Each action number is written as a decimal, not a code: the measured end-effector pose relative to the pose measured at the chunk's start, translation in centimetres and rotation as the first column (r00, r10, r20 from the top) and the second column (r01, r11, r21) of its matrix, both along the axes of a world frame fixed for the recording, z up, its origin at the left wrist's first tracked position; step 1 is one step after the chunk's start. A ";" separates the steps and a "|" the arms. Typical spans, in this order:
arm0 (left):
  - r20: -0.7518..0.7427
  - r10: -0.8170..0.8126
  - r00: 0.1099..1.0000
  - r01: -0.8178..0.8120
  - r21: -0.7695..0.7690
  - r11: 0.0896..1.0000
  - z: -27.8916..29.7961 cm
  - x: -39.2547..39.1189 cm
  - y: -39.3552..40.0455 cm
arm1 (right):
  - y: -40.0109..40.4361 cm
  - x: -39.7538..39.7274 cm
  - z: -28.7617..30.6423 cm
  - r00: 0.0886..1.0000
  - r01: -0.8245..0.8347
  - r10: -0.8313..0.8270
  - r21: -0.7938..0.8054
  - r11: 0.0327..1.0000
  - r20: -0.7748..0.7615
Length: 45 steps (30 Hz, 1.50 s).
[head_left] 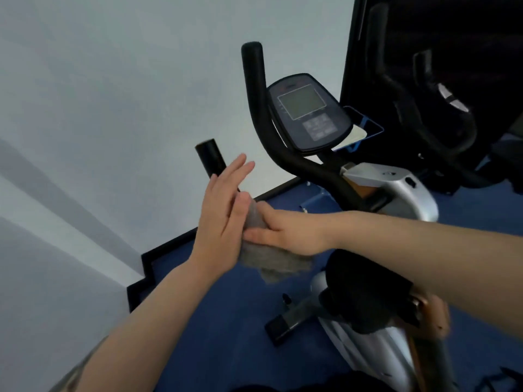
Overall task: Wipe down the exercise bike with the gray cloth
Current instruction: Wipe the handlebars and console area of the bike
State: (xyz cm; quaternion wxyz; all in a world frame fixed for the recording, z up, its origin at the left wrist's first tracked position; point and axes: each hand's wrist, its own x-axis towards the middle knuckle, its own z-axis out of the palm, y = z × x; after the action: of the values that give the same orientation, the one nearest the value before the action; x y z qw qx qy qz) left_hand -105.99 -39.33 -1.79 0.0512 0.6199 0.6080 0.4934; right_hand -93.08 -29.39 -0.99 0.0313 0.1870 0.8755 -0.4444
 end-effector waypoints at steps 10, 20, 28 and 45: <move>-0.123 0.142 0.982 -0.150 -0.059 0.987 -1.2 1.9 0.3 | 1.4 3.0 1.5 0.916 -0.321 0.210 0.311 0.895 0.342; -0.134 0.286 0.949 -0.302 -0.126 0.945 -1.0 3.1 0.3 | 2.2 4.9 1.9 0.988 -0.149 0.135 0.255 0.955 0.072; 0.362 0.278 0.890 -0.219 -0.195 0.956 -0.2 10.3 -2.6 | 2.9 11.1 7.8 0.942 0.177 -0.166 0.013 0.984 -0.292; 0.481 0.245 0.842 -0.106 -0.298 0.949 -2.3 16.3 -3.9 | -4.0 13.1 0.4 0.778 0.627 -0.553 0.426 0.652 -0.298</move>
State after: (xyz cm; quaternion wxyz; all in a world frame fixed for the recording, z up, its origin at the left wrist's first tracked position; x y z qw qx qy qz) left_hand -89.70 -43.20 -4.04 0.2459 0.3955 0.6860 0.5590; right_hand -79.96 -33.37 -0.56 -0.2270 0.4313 0.8504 -0.1979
